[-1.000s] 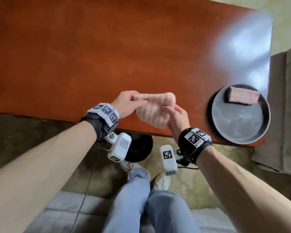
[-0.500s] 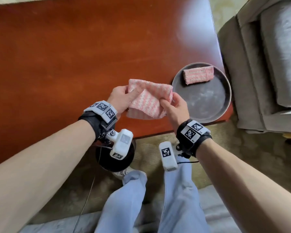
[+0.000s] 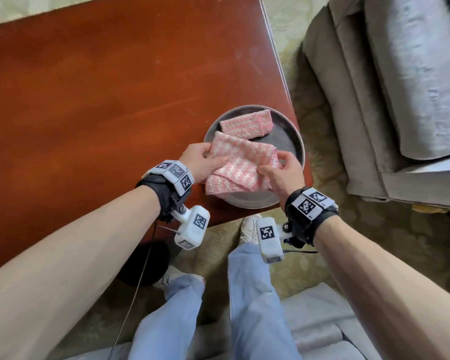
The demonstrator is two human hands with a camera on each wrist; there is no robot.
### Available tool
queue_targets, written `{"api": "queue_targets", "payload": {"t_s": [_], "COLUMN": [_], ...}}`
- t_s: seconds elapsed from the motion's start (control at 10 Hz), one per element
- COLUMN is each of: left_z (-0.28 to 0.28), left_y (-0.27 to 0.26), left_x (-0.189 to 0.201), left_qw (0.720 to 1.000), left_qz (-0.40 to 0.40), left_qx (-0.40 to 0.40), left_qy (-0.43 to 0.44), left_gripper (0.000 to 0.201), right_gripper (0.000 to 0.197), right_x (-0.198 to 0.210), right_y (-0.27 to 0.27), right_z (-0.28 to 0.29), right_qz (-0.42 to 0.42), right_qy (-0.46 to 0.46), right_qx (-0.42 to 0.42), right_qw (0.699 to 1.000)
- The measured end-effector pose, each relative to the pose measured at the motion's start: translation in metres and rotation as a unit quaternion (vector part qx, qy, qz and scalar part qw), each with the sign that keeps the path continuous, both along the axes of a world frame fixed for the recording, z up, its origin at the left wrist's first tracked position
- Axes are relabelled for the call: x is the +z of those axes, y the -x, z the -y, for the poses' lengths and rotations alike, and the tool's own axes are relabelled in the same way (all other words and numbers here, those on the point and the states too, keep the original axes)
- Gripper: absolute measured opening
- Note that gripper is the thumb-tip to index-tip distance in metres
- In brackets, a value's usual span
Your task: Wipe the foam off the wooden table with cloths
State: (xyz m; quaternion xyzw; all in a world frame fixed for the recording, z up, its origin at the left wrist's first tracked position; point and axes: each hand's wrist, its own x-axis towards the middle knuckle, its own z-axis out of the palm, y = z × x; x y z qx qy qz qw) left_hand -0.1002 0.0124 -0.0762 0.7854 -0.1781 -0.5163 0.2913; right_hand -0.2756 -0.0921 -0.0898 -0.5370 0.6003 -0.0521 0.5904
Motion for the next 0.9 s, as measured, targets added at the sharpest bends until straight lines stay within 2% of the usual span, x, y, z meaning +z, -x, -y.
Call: {"api": "queue_targets", "payload": {"t_s": [0.1, 0.3, 0.4, 0.5, 0.7, 0.9], "left_z": [0.03, 0.056, 0.056, 0.053, 0.046, 0.034], "left_y": [0.013, 0.04, 0.049, 0.05, 0.043, 0.034], "left_x": [-0.015, -0.042, -0.055, -0.062, -0.066, -0.059], "left_qw": [0.999, 0.995, 0.993, 0.99, 0.989, 0.988], "left_qz": [-0.024, -0.05, -0.051, -0.047, 0.004, 0.029], "left_qx": [0.0, 0.013, 0.031, 0.03, 0.009, 0.045], "left_qy": [-0.027, -0.082, -0.106, -0.129, -0.147, -0.144], "left_gripper": [0.026, 0.028, 0.033, 0.034, 0.039, 0.037], "right_gripper": [0.051, 0.041, 0.038, 0.037, 0.044, 0.041], "right_x": [-0.011, -0.04, -0.053, -0.061, -0.068, -0.047], "right_y": [0.019, 0.029, 0.03, 0.026, 0.018, 0.008], "right_z": [0.034, 0.073, 0.081, 0.082, 0.079, 0.082], "right_qz": [-0.054, -0.103, -0.098, -0.102, -0.125, -0.143], "right_qy": [0.03, 0.052, 0.053, 0.064, 0.062, 0.205], "right_qx": [0.06, 0.136, 0.144, 0.19, 0.243, 0.286], "right_qw": [0.996, 0.984, 0.983, 0.974, 0.96, 0.925]}}
